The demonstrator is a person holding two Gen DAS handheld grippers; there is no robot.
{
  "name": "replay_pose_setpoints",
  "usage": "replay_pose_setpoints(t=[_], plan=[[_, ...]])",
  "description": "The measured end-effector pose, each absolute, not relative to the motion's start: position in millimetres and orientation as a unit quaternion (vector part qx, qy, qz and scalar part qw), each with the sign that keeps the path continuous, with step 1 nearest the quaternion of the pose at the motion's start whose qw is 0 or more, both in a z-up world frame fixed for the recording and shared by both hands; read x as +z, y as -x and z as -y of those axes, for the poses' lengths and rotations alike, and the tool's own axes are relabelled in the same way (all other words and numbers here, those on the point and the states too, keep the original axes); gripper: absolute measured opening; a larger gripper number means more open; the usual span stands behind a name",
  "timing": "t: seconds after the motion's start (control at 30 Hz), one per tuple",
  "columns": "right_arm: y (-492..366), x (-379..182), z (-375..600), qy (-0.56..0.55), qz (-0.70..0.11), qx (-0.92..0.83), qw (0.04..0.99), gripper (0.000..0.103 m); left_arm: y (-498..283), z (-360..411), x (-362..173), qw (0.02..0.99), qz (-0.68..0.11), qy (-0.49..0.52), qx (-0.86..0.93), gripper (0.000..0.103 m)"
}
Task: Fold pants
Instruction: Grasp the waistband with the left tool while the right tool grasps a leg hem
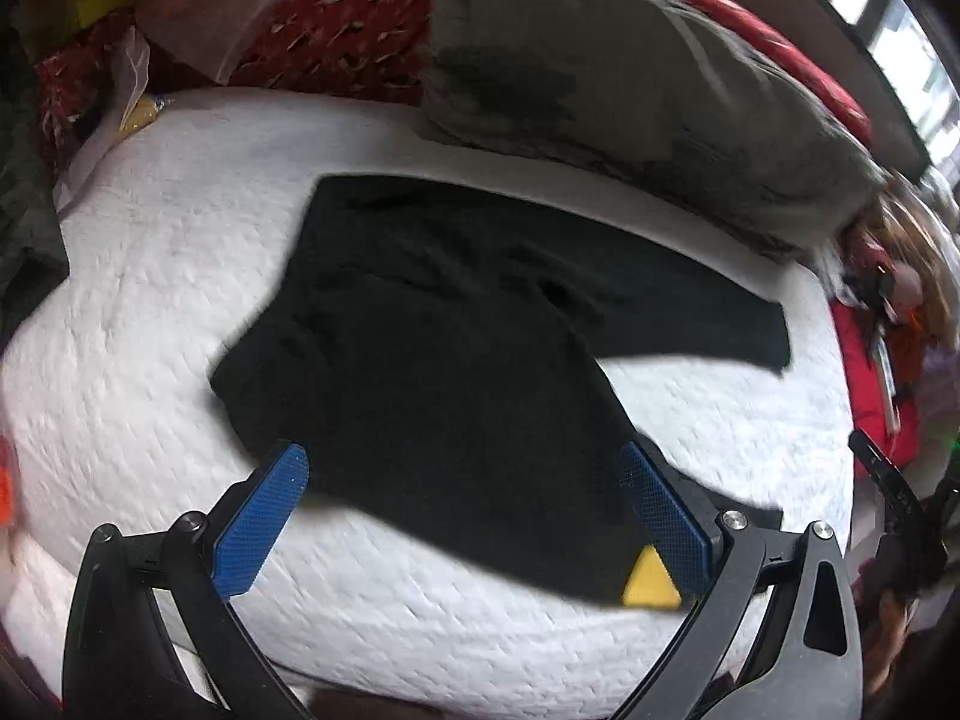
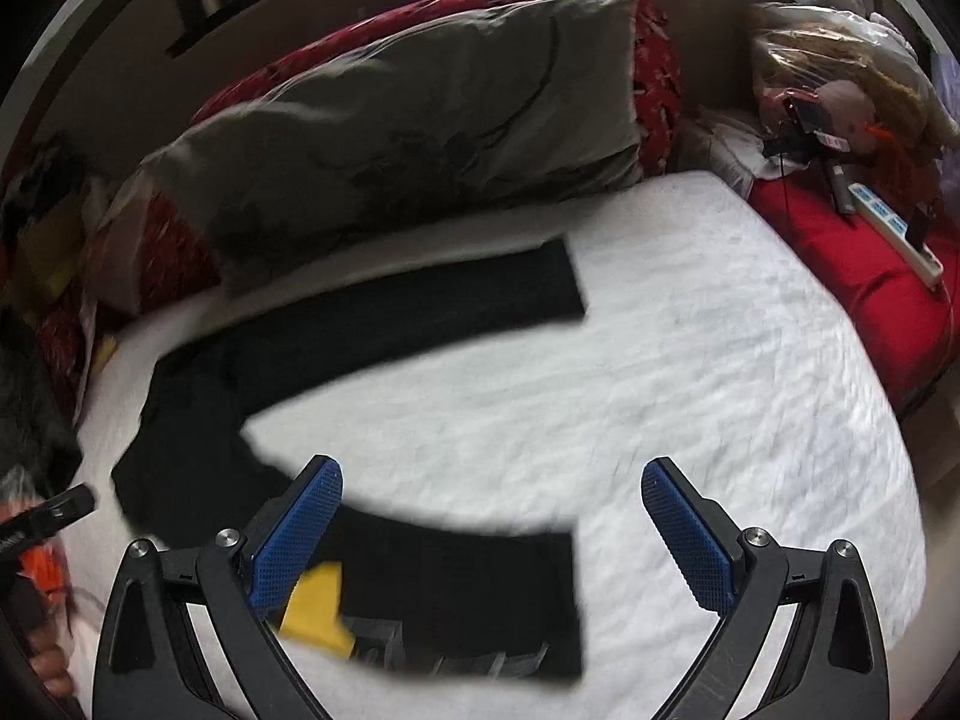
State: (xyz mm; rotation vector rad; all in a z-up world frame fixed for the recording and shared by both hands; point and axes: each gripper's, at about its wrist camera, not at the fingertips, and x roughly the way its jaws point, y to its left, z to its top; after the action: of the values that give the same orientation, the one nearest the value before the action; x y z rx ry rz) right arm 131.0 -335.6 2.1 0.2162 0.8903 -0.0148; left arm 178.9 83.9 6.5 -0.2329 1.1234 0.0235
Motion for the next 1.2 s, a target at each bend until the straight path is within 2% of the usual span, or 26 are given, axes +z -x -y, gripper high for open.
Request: replay_pose_setpoints(t=[0.13, 0.33, 0.57, 0.77, 0.83, 0.87, 0.9, 0.93, 0.97, 1.0, 1.03, 1.07, 1.1, 1.2], plan=[[-194.2, -8.1, 374.5, -0.115, -0.456, -0.036, 0.882, 0.100, -241.9, -117.9, 3.8, 0.830, -0.551, 0.081, 0.046, 0.103], [-274.8, -41.1, 406.8, -0.130, -0.488, -0.070, 0.860, 0.099, -308.7, -169.2, -35.8, 0.780, -0.600, 0.169, 0.054, 0.103], [-334.0, -74.3, 407.1, -0.139, -0.516, -0.056, 0.843, 0.099, -344.1, -201.0, -79.0, 0.753, -0.612, 0.231, 0.071, 0.103], [-366.5, -99.5, 393.7, -0.130, -0.539, -0.023, 0.832, 0.099, -360.8, -194.5, -102.3, 0.746, -0.631, 0.203, 0.069, 0.103], [-373.4, -106.9, 387.8, -0.117, -0.548, -0.022, 0.828, 0.099, -365.4, -192.7, -109.0, 0.741, -0.635, 0.210, 0.068, 0.099], [-375.6, -108.4, 384.5, -0.105, -0.547, -0.026, 0.830, 0.099, -368.1, -190.6, -113.6, 0.735, -0.639, 0.216, 0.063, 0.090], [-377.1, -108.9, 381.9, -0.097, -0.545, -0.024, 0.832, 0.097, -370.0, -187.8, -115.9, 0.734, -0.643, 0.209, 0.070, 0.085], [-378.0, -108.6, 379.8, -0.089, -0.543, -0.022, 0.835, 0.089, -371.0, -183.7, -115.1, 0.738, -0.641, 0.195, 0.081, 0.081], [-378.6, -108.3, 378.9, -0.083, -0.541, -0.023, 0.836, 0.083, -371.4, -180.7, -113.3, 0.743, -0.638, 0.185, 0.087, 0.064], [-378.6, -107.3, 378.2, -0.078, -0.539, -0.021, 0.838, 0.070, -371.4, -176.8, -110.2, 0.748, -0.634, 0.174, 0.091, 0.044], [-377.8, -104.8, 378.3, -0.073, -0.537, -0.016, 0.840, 0.045, -371.3, -173.6, -106.4, 0.749, -0.633, 0.170, 0.094, 0.036], [-377.8, -102.5, 378.9, -0.070, -0.536, -0.010, 0.841, 0.030, -369.2, -171.9, -102.6, 0.749, -0.632, 0.173, 0.095, 0.028], [-378.2, -99.8, 380.4, -0.066, -0.538, -0.008, 0.841, 0.016, -367.2, -170.8, -98.3, 0.751, -0.629, 0.172, 0.101, 0.027], [-373.8, -89.2, 385.5, -0.072, -0.533, 0.000, 0.843, 0.013, -357.4, -163.9, -75.8, 0.765, -0.614, 0.158, 0.112, 0.023]])
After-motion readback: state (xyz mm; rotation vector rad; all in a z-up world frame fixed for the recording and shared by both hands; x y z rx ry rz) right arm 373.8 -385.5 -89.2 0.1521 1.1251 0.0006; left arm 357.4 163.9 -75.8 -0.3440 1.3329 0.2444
